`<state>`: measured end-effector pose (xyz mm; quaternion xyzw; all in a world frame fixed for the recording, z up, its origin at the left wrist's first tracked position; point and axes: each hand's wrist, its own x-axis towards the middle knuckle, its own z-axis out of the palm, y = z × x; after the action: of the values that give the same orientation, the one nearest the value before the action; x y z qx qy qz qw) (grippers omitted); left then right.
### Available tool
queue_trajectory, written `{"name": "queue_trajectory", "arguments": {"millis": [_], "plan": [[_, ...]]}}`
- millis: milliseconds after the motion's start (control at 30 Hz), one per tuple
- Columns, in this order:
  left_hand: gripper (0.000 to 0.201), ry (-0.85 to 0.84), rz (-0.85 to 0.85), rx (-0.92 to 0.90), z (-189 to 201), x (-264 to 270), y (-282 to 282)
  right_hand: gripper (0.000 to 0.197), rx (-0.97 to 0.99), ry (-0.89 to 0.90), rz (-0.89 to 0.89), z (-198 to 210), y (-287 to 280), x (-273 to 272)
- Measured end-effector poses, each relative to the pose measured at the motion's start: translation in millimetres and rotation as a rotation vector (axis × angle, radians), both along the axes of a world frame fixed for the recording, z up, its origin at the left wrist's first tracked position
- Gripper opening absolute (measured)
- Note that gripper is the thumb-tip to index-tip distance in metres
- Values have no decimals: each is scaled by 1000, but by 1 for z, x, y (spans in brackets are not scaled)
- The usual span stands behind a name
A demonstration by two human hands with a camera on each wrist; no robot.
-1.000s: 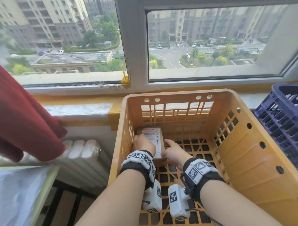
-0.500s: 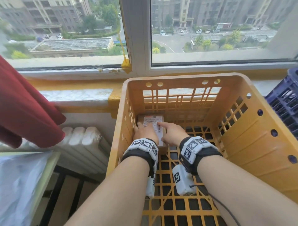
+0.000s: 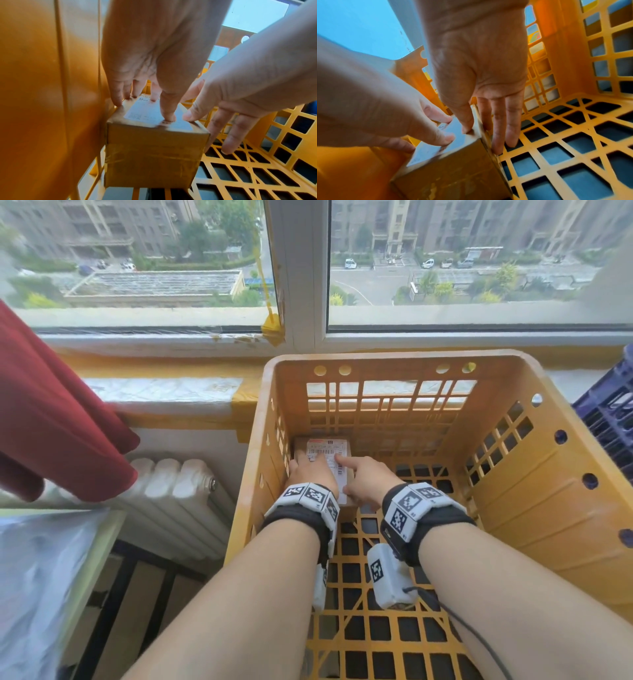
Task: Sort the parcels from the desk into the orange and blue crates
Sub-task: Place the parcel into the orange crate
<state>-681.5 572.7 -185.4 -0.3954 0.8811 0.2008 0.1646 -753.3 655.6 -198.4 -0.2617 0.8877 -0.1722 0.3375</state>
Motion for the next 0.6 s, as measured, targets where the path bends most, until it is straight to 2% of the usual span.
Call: {"name": "queue_trajectory", "arguments": {"millis": [167,333,500,600], "plan": [[61,21,18,11,3,2,1,79,-41,19,18,4,2,3],[56,11,39,8,8,3,3,80,-113,-36,-4,8,2,2],[45,48,63,21,15,6,4,63,-203,-13,-52,28,8,1],[49,78,43,4,27,6,8,60,-221,-3,-58,38,10,2]]}}
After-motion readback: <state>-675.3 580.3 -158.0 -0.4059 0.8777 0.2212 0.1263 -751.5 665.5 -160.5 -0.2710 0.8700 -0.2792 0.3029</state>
